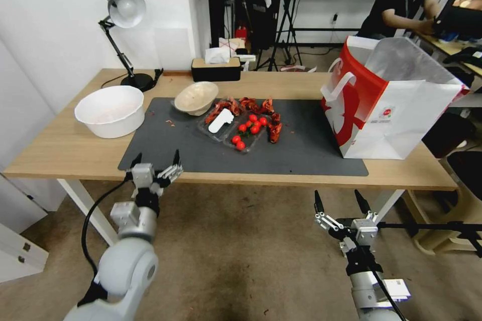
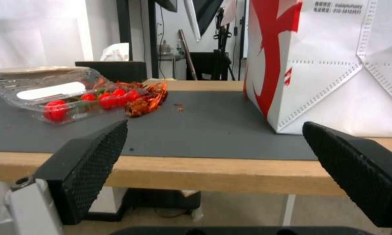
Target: Pick up the trash from the table and place it into the takeout bag.
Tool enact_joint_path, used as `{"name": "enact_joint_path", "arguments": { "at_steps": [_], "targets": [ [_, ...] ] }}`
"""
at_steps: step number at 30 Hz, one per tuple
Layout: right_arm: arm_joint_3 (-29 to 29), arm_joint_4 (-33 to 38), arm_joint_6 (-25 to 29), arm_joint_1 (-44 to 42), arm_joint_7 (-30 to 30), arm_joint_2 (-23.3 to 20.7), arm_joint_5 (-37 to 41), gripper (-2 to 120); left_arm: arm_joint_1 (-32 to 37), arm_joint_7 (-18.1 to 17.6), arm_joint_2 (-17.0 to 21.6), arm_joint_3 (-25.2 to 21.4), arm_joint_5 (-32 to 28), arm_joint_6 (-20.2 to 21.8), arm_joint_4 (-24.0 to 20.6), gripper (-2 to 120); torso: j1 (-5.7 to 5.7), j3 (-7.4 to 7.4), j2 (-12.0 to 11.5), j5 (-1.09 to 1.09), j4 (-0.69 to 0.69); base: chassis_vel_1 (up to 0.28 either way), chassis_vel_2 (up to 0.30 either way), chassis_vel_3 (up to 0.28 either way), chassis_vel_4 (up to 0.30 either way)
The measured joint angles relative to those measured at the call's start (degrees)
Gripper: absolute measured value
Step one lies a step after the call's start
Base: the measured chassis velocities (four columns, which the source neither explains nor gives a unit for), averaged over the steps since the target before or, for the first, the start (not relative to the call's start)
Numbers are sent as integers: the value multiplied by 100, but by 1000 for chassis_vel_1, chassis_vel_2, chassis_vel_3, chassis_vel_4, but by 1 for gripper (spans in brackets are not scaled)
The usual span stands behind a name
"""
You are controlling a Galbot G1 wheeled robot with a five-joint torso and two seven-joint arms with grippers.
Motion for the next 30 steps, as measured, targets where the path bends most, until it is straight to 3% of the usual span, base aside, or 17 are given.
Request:
{"name": "enact_joint_path", "arguments": {
  "at_steps": [1, 5, 6, 8, 9, 12, 21, 30],
  "targets": [
    [0, 0, 0, 0, 0, 0, 0, 100, 0, 0, 0, 0, 0, 0, 0, 100, 0, 0, 0, 0, 0, 0, 0, 0, 0],
    [60, 43, -13, -25, 9, -4, 1, 100, -910, -507, 179, 220, -1501, 243, 358, 100, 0, 0, -1, 1, 0, 0, 0, 0, 0],
    [60, 43, -13, -25, 9, -4, 1, 100, -910, -507, 179, 220, -1501, 243, 358, 100, 0, 0, -1, 1, 0, 0, 0, 0, 0],
    [73, 46, -14, -38, 11, 13, 2, 100, -1365, -776, 242, 274, -2446, 475, 506, 100, 0, 1, -1, 0, 0, 0, 0, 0, 0],
    [73, 46, -14, -38, 11, 13, 2, 100, -1365, -776, 242, 274, -2446, 475, 506, 100, 0, 1, -1, 0, 0, 0, 0, 0, 0],
    [81, 50, -15, -57, 12, 39, 1, 100, -1998, -1137, 265, 375, -3521, 685, 732, 100, 0, 0, -1, 1, 0, 0, 0, 0, 0],
    [150, 62, -25, -71, 34, 60, 0, 100, -3016, -1559, 115, 557, -4840, 910, 1491, 100, 0, 0, -1, 1, 0, 0, 0, 0, 0],
    [200, 80, -52, -69, 68, 27, 8, 100, -3667, -1775, -127, 716, -5239, 1146, 2411, 100, 1, 0, -1, 1, 1, 0, 0, 0, 0]
  ]
}}
